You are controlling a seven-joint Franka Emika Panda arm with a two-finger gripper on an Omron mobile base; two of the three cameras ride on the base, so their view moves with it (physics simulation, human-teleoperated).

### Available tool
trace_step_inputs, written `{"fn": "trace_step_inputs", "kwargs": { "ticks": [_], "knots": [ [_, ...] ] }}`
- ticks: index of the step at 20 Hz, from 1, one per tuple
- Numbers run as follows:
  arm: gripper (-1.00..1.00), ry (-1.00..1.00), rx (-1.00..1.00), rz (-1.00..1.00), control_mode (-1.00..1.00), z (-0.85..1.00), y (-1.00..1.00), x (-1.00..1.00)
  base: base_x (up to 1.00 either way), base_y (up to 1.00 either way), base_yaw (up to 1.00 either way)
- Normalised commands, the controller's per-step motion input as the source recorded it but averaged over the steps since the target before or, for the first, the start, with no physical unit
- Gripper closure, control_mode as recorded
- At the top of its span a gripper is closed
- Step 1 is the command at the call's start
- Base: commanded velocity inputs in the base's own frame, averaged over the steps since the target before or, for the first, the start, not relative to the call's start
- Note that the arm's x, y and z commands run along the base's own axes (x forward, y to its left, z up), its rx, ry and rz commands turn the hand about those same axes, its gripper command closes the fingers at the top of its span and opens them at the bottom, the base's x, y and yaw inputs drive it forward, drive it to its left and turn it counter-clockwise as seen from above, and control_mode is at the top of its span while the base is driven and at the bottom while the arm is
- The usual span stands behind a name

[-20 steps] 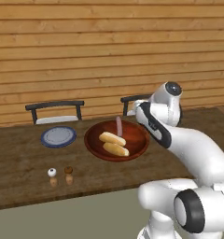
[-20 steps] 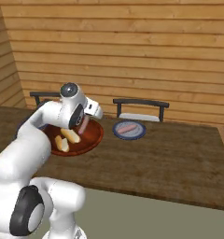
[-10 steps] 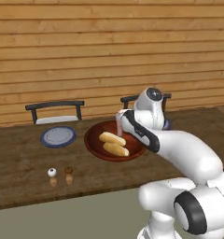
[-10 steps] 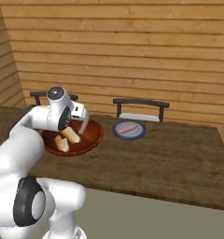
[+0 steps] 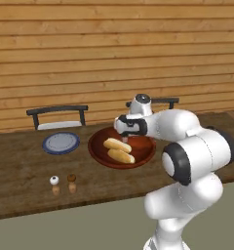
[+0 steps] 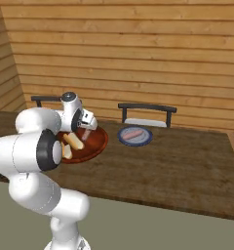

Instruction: Place one bun and one sausage from the bowl on each plate.

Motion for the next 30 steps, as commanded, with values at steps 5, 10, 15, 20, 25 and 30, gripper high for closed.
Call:
{"fn": "trace_step_inputs", "kwargs": {
  "ticks": [5,10,15,20,25,30],
  "knots": [
    [-1.0,0.16,0.0,0.0,-1.0,-0.46,0.02,0.33,0.0,0.0,0.0],
    [-1.0,-0.03,0.0,0.0,-1.0,-0.65,0.13,0.49,0.0,0.0,0.0],
    [-1.0,0.0,0.0,0.0,-1.0,-0.45,0.05,0.25,0.0,0.0,0.0],
    [-1.0,0.0,0.0,0.0,-1.0,-0.22,0.0,0.08,0.0,0.0,0.0],
    [1.0,-0.03,0.0,0.0,-1.0,-0.18,0.0,0.02,0.0,0.0,0.0],
    [1.0,-0.02,0.0,0.0,-1.0,-0.07,0.0,0.0,0.0,0.0,0.0]
  ]
}}
